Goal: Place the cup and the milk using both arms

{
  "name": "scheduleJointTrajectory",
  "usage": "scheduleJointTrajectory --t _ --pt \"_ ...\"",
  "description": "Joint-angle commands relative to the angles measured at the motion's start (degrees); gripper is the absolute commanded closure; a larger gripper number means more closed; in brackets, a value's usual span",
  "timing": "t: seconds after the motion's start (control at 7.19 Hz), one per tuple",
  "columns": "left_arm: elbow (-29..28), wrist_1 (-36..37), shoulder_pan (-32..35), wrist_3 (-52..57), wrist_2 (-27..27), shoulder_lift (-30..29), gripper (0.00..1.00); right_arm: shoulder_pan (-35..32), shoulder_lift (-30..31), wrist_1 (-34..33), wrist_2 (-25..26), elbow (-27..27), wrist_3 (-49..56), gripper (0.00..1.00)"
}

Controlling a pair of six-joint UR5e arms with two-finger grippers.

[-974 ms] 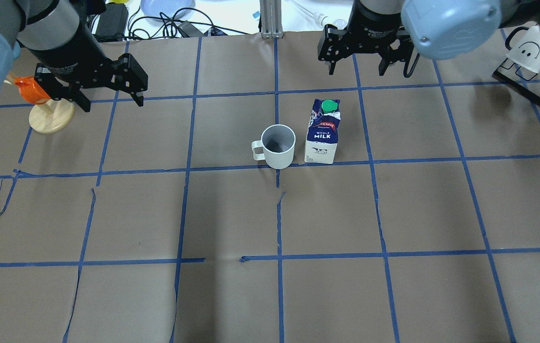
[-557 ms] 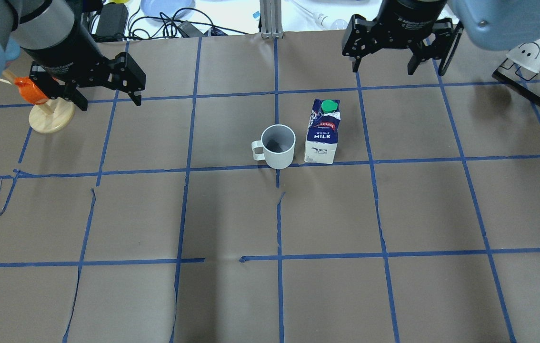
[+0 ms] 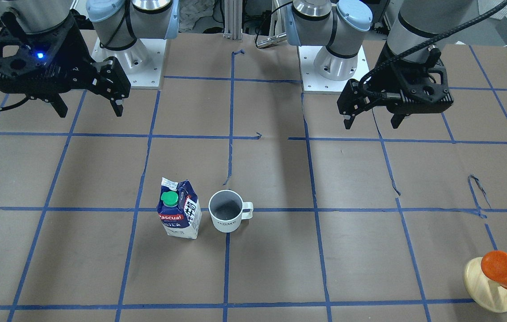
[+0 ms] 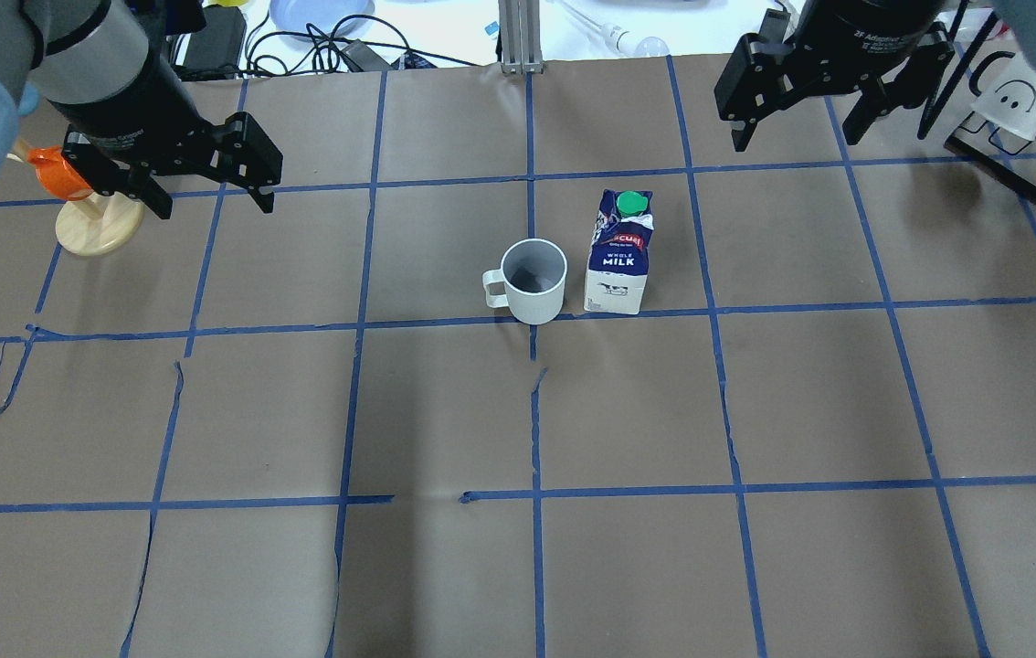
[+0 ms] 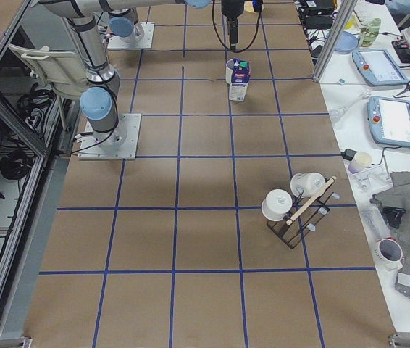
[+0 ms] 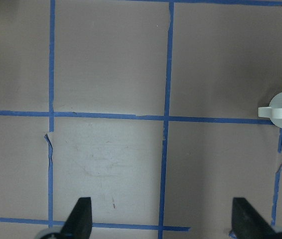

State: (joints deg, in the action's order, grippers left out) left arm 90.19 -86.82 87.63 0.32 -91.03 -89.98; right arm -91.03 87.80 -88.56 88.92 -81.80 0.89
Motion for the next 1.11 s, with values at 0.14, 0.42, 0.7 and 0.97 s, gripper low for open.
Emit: scheduleJointTrajectory --t 0.14,0.42,0.7,0.97 --pt "0.51 0.07 0.00 0.04 0.15 0.07 0.00 -0.28 1.49 -0.47 0.46 -2.38 -5.29 0.00" --pt "0.51 0.16 0.00 0.04 0.15 -0.02 0.00 -0.28 2.64 -1.44 0.46 -4.50 -5.29 0.00" --pt "0.51 0.24 0.00 0.04 0.15 -0.11 0.00 -0.28 2.56 -1.71 0.64 -4.59 -5.20 0.00" --pt "0.60 0.42 0.00 0.04 0.15 -0.20 0.00 -0.28 2.56 -1.80 0.55 -4.59 -5.11 0.00"
